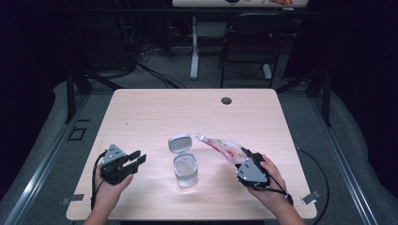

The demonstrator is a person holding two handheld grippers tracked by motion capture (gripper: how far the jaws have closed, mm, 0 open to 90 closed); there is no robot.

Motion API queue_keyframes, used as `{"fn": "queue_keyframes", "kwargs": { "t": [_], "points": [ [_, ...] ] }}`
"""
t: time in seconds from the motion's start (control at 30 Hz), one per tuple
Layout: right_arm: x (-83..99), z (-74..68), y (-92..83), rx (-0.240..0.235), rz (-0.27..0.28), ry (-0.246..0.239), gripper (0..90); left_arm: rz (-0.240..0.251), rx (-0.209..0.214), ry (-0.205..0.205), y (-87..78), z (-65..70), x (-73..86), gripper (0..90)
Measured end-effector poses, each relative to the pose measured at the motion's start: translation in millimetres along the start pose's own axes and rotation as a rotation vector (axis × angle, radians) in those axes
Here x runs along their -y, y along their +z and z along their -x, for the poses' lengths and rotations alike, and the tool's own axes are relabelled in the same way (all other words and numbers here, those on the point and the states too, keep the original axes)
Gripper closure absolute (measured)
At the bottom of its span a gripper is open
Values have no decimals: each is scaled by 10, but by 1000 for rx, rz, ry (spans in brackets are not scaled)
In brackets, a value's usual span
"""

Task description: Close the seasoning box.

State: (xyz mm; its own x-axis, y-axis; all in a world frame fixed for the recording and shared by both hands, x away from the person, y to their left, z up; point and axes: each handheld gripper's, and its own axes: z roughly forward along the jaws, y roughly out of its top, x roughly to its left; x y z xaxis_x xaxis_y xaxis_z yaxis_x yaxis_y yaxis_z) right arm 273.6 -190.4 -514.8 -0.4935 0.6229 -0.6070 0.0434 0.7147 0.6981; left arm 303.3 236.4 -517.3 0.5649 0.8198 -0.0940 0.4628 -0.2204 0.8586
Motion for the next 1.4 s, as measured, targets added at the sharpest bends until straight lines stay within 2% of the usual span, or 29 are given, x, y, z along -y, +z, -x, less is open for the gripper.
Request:
{"fn": "queue_keyframes", "kwargs": {
  "t": [0.13, 0.33, 0.87, 1.13, 1.23, 1.4],
  "points": [
    [-14, 14, -15, 16, 11, -14, 513, 0, 5, -1, -9, 2, -5, 660],
    [-28, 7, -40, 34, -5, -54, 513, 2, 7, 6, 1, 15, -6, 658],
    [-31, 4, -47, 23, -15, -83, 514, 0, 6, 12, 1, 28, -7, 658],
    [-57, 3, -57, 28, -14, -118, 514, 1, 5, 16, -17, 38, -21, 659],
    [-69, 7, -76, 33, -32, -155, 514, 15, 10, 25, -47, 48, -72, 660],
    [-81, 3, -96, 37, -33, -189, 514, 36, 18, 34, -101, 96, -128, 663]
  ]
}}
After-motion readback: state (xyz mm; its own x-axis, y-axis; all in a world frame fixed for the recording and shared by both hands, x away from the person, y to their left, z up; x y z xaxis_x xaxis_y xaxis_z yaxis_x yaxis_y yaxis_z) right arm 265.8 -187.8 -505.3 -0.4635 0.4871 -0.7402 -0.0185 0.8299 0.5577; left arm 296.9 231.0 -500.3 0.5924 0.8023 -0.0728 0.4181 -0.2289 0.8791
